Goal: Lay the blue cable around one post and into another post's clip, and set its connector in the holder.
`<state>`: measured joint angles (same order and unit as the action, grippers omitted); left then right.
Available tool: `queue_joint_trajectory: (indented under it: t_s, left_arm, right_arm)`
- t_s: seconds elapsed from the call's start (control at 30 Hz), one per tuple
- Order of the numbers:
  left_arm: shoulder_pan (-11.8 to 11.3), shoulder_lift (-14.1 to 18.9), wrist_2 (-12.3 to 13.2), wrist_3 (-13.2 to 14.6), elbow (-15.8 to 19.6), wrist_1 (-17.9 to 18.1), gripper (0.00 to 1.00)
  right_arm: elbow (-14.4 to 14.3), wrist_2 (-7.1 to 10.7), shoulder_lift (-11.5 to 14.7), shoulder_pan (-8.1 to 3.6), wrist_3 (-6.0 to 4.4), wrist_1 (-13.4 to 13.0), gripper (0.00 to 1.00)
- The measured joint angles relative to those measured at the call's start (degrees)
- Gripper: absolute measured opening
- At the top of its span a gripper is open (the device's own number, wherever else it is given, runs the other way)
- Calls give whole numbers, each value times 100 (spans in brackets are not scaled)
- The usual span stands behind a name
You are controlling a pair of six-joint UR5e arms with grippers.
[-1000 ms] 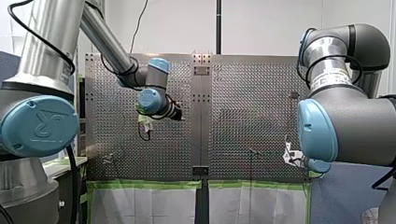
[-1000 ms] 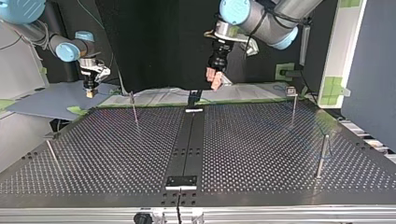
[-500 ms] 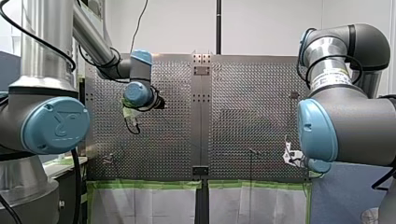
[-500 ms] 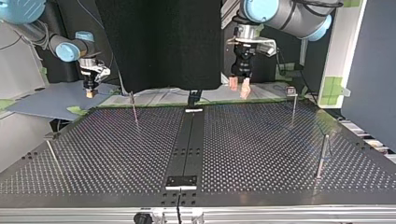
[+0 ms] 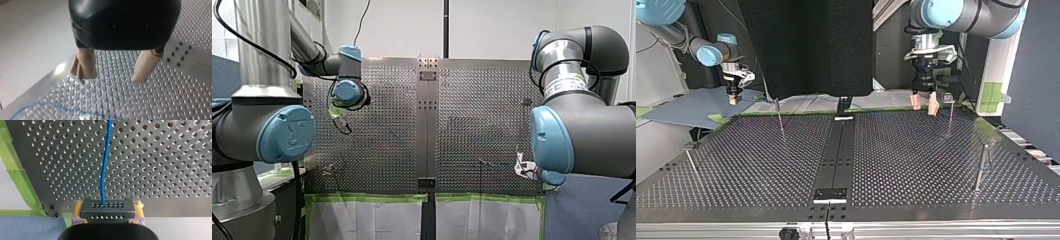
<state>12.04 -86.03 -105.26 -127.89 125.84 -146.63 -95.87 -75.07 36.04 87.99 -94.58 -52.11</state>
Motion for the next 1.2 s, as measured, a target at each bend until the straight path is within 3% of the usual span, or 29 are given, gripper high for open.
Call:
queue_joint_trajectory:
  t_s: [0.13, 0.4, 0.7, 0.97, 1.2]
  left_arm:
    - [-224, -125, 150, -88, 74, 187, 100]
    - [-685, -247, 290, -257, -103, 314, 100]
    - [-1204, -495, 121, -503, -527, 285, 100]
    - [-1700, -530, -304, -637, -989, 189, 100]
    - [-2115, -630, -195, -784, -1087, 143, 100]
  right_arm:
    - [-1, 0, -2, 1, 0, 7, 0]
    - [-1, 0, -3, 1, 0, -4, 0]
    - [-1, 0, -11, 3, 2, -16, 0]
    - [0, 0, -12, 2, 8, -12, 0]
    - [-2, 0, -14, 3, 17, -7, 0]
